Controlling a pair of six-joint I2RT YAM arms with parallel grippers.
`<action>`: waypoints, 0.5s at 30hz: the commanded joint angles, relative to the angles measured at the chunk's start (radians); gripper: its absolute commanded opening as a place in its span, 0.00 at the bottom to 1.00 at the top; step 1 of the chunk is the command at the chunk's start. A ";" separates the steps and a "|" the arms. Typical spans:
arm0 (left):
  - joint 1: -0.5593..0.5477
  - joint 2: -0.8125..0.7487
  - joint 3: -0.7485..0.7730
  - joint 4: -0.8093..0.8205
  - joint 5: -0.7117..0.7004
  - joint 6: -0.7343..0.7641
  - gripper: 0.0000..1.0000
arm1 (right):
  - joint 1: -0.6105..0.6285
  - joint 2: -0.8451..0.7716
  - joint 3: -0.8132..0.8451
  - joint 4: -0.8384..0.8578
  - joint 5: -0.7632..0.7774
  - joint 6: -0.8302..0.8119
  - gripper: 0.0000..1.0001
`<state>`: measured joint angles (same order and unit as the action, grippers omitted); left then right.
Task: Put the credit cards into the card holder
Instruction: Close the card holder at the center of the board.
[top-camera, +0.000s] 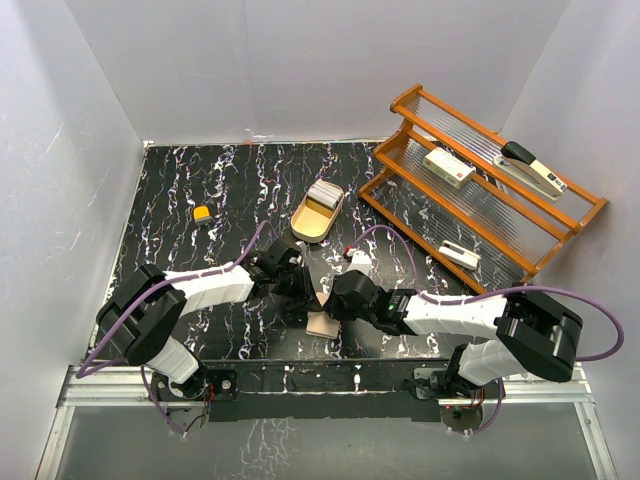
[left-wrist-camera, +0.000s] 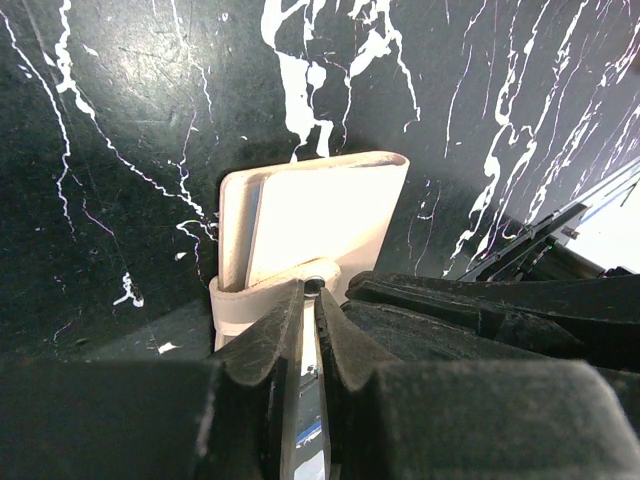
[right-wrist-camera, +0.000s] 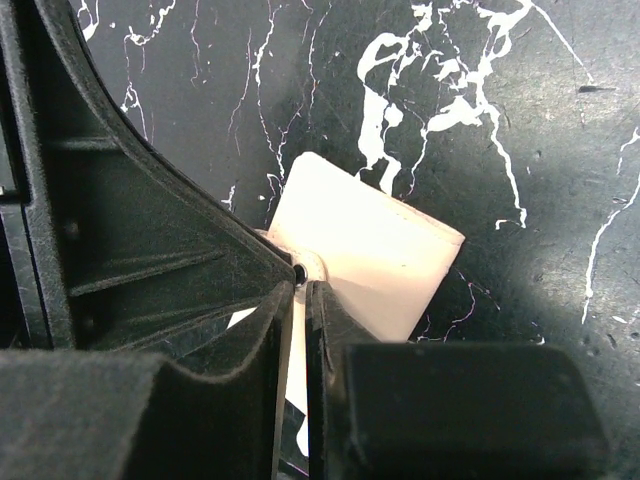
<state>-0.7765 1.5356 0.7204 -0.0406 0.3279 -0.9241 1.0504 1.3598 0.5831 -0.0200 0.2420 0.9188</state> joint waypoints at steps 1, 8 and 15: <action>-0.007 0.004 -0.008 0.016 0.027 -0.013 0.09 | -0.007 -0.012 0.002 0.030 0.021 0.007 0.10; -0.014 0.005 0.008 -0.034 -0.003 -0.003 0.08 | -0.009 -0.031 0.001 0.017 0.043 0.008 0.11; -0.027 -0.056 0.017 -0.088 -0.013 -0.022 0.10 | -0.013 -0.036 0.018 0.019 0.020 0.010 0.14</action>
<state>-0.7895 1.5341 0.7242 -0.0631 0.3172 -0.9348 1.0443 1.3598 0.5797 -0.0269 0.2558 0.9218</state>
